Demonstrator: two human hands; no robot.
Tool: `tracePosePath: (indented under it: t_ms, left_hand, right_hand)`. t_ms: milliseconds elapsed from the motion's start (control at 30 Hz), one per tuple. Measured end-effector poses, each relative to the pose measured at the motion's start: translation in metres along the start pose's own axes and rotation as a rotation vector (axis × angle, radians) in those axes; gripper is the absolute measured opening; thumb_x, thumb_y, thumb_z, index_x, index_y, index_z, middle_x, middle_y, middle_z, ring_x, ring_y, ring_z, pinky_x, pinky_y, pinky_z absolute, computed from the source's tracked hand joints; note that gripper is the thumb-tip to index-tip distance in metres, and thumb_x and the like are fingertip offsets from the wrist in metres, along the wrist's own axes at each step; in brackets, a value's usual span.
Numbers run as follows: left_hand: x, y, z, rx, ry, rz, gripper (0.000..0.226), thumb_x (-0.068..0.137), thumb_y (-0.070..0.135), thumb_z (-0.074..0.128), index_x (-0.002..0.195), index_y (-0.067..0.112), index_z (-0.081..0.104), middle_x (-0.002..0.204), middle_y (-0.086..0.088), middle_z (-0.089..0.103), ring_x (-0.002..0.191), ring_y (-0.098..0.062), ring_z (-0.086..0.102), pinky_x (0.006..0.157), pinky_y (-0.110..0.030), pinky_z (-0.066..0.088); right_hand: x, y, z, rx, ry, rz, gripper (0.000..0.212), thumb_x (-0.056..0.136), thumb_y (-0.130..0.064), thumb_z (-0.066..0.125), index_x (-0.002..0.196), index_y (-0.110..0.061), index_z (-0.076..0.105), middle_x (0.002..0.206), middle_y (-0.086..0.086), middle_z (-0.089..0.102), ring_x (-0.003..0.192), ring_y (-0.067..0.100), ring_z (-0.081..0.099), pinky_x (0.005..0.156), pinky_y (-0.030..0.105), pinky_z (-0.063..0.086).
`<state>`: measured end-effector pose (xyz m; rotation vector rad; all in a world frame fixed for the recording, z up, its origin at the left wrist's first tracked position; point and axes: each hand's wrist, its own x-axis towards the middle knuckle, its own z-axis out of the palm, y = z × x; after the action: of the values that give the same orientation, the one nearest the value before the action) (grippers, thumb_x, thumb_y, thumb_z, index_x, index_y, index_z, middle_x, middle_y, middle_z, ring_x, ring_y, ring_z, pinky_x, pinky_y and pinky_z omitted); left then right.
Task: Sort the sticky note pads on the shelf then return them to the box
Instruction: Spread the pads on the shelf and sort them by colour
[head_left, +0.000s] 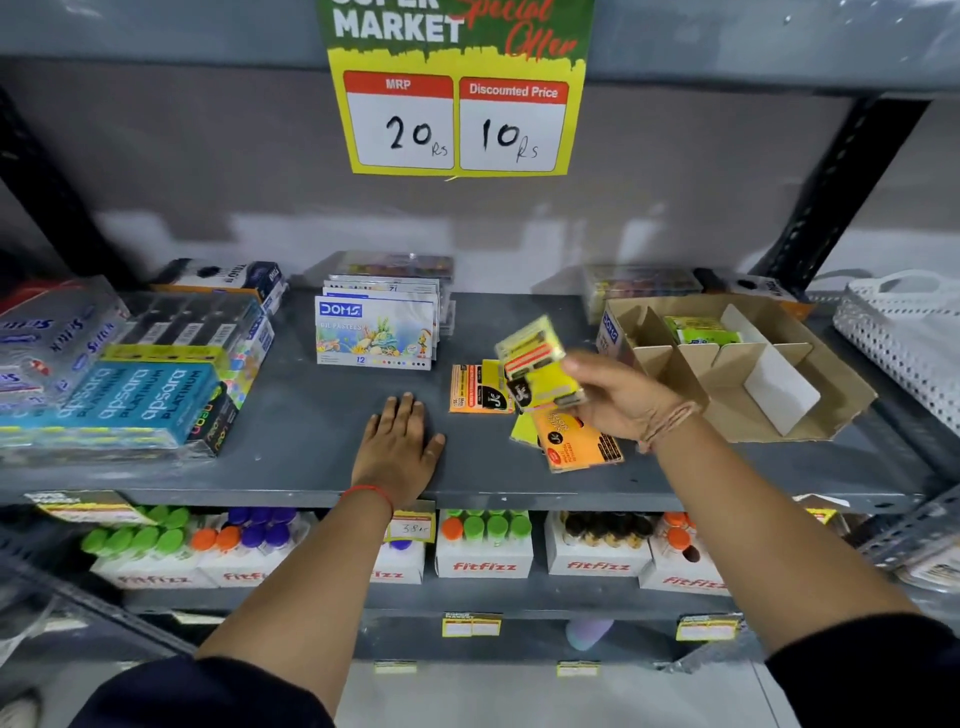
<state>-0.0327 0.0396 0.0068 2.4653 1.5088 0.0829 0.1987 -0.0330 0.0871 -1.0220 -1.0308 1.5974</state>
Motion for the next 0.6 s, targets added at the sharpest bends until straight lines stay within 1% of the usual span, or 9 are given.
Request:
tracePosePath:
  t_ms: [33,100,167,200,233,333,433,500,600]
  left_hand:
    - [0.001,-0.001,-0.001,-0.008,-0.007,0.005,0.056,0.098,0.034,0.024,0.145,0.007,0.008,0.159,-0.009,0.001,0.147,-0.023,-0.001,0.120,-0.037,0.002]
    - [0.002,-0.005,-0.003,-0.035,-0.017,0.024,0.053,0.099,0.031,0.024,0.145,0.008,0.009,0.159,-0.007,0.003,0.147,-0.022,0.000,0.120,-0.036,0.003]
    - [0.004,-0.009,-0.004,-0.059,-0.016,0.045,0.051,0.099,0.027,0.024,0.145,0.011,0.012,0.159,-0.006,0.006,0.147,-0.020,0.003,0.119,-0.034,0.005]
    - [0.004,-0.010,-0.004,-0.059,-0.010,0.053,0.050,0.099,0.027,0.024,0.145,0.011,0.012,0.159,-0.005,0.007,0.147,-0.020,0.003,0.119,-0.033,0.005]
    - [0.004,-0.011,-0.004,-0.053,-0.001,0.058,0.050,0.099,0.026,0.024,0.145,0.012,0.012,0.159,-0.004,0.008,0.147,-0.020,0.004,0.120,-0.033,0.006]
    - [0.003,-0.010,-0.001,-0.050,0.029,0.062,0.050,0.099,0.026,0.024,0.145,0.012,0.012,0.158,-0.004,0.009,0.147,-0.019,0.004,0.120,-0.034,0.006]
    - [0.003,-0.010,-0.001,-0.040,0.042,0.067,0.051,0.099,0.027,0.024,0.146,0.011,0.012,0.158,-0.004,0.009,0.147,-0.019,0.004,0.120,-0.034,0.007]
    - [0.003,-0.010,0.000,-0.039,0.046,0.067,0.051,0.099,0.027,0.024,0.146,0.011,0.012,0.158,-0.004,0.009,0.147,-0.019,0.004,0.120,-0.034,0.006]
    - [0.001,-0.011,0.000,-0.041,0.054,0.071,0.051,0.099,0.026,0.024,0.145,0.011,0.013,0.158,-0.005,0.010,0.147,-0.019,0.005,0.120,-0.034,0.006]
  right_hand:
    - [0.005,0.003,0.010,-0.193,0.025,0.020,0.048,0.054,-0.026,0.088,0.096,-0.013,0.070,0.093,0.001,0.071,0.086,0.013,0.068,0.078,0.026,0.056]
    - [0.015,0.011,0.029,-0.687,0.024,0.085,0.042,0.068,-0.015,0.080,0.107,-0.011,0.063,0.102,-0.002,0.063,0.096,0.012,0.059,0.087,0.024,0.047]
    - [0.022,0.020,0.043,-1.109,0.018,0.138,0.051,0.073,-0.022,0.078,0.119,-0.014,0.058,0.121,0.000,0.058,0.112,0.016,0.052,0.098,0.029,0.042]
    - [0.024,0.025,0.049,-1.240,0.015,0.143,0.056,0.072,-0.027,0.078,0.122,-0.015,0.057,0.128,0.001,0.056,0.118,0.018,0.050,0.101,0.031,0.040]
    - [0.026,0.029,0.054,-1.313,0.013,0.141,0.060,0.071,-0.029,0.078,0.124,-0.014,0.056,0.134,0.003,0.053,0.123,0.020,0.048,0.103,0.032,0.039]
    - [0.032,0.044,0.059,-1.409,0.028,0.144,0.067,0.073,-0.029,0.076,0.133,-0.011,0.050,0.148,0.007,0.039,0.137,0.024,0.034,0.111,0.031,0.029]
    - [0.032,0.049,0.059,-1.457,0.070,0.124,0.069,0.074,-0.032,0.075,0.136,-0.016,0.048,0.157,0.008,0.022,0.145,0.024,0.018,0.118,0.033,0.017]
    - [0.027,0.041,0.052,-1.420,0.114,0.098,0.067,0.073,-0.031,0.076,0.133,-0.015,0.051,0.155,0.007,0.025,0.144,0.024,0.019,0.118,0.033,0.017]
    - [0.012,0.016,0.025,-1.288,0.318,-0.010,0.058,0.070,-0.027,0.079,0.123,-0.013,0.061,0.142,0.009,0.047,0.135,0.023,0.037,0.113,0.031,0.026]
